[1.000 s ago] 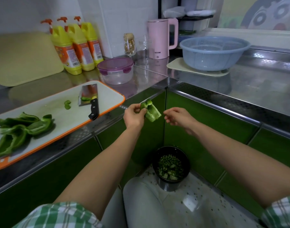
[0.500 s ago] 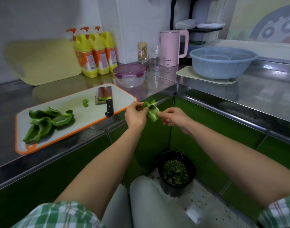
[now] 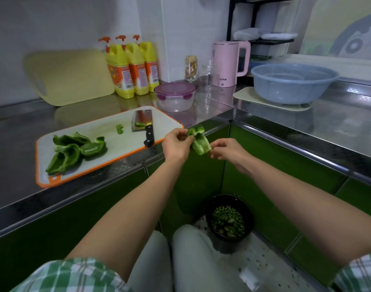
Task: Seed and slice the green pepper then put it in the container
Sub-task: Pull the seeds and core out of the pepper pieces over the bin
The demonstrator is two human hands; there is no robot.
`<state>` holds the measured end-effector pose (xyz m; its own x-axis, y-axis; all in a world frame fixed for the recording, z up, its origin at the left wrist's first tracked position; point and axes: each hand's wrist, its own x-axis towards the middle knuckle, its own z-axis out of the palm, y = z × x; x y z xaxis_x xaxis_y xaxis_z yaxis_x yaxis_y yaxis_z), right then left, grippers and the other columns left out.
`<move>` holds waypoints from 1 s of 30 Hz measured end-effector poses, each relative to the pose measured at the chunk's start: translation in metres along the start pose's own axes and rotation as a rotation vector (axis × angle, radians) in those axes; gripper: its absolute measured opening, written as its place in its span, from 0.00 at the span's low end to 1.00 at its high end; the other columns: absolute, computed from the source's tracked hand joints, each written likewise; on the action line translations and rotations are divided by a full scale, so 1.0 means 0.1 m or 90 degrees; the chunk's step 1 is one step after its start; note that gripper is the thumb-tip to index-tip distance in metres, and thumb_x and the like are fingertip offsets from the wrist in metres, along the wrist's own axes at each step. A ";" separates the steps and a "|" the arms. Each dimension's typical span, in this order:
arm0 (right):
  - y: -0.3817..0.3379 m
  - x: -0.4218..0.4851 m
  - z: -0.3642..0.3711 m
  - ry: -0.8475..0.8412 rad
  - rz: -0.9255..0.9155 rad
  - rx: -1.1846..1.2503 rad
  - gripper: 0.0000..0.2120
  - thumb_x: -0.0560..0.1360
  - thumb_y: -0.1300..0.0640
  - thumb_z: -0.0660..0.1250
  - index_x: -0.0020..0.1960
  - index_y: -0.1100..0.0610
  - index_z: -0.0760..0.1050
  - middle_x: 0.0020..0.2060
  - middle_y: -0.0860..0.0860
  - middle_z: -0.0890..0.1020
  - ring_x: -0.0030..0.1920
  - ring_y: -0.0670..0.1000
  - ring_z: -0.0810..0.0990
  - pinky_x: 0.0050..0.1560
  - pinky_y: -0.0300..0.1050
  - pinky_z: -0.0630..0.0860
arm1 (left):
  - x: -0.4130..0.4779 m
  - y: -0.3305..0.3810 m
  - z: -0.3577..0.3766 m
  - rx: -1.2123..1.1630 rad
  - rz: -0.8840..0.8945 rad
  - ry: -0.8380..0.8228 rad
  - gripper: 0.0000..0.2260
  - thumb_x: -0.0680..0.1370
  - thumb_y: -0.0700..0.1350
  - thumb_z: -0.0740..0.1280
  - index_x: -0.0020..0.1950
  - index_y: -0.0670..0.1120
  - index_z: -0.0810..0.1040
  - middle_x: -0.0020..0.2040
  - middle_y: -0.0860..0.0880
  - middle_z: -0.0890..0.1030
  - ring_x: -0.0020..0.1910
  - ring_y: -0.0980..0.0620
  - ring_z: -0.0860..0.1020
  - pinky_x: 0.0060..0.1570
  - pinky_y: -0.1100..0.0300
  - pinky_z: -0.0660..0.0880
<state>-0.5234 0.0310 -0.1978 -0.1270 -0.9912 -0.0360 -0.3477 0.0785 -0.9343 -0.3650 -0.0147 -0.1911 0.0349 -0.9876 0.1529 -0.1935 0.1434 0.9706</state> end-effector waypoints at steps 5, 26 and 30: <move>-0.15 0.00 0.21 -0.017 -0.046 0.088 0.09 0.77 0.56 0.67 0.54 0.60 0.78 0.43 0.52 0.83 0.41 0.48 0.80 0.47 0.42 0.74 | 0.06 0.07 -0.28 0.013 -0.003 0.045 0.09 0.72 0.39 0.74 0.38 0.52 0.78 0.41 0.48 0.83 0.44 0.47 0.83 0.49 0.47 0.81; -1.15 0.71 1.46 -0.067 -0.190 -0.107 0.12 0.75 0.64 0.61 0.38 0.52 0.78 0.35 0.50 0.82 0.32 0.46 0.77 0.37 0.39 0.74 | 0.70 0.35 -2.27 0.381 -0.029 0.286 0.12 0.78 0.40 0.63 0.59 0.48 0.79 0.55 0.42 0.82 0.56 0.41 0.78 0.57 0.53 0.73; -1.36 1.07 1.70 -0.103 -0.243 -0.207 0.08 0.75 0.64 0.62 0.43 0.55 0.79 0.34 0.47 0.79 0.36 0.46 0.76 0.41 0.40 0.73 | 1.02 0.18 -2.36 0.447 -0.063 0.202 0.11 0.77 0.44 0.65 0.57 0.48 0.81 0.56 0.41 0.82 0.57 0.39 0.78 0.57 0.52 0.74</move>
<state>-0.3313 -0.1043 -0.1349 0.2017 -0.9572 0.2076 -0.6151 -0.2887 -0.7336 -0.1332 -0.0981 -0.1136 0.3428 -0.9132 0.2205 -0.7471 -0.1227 0.6533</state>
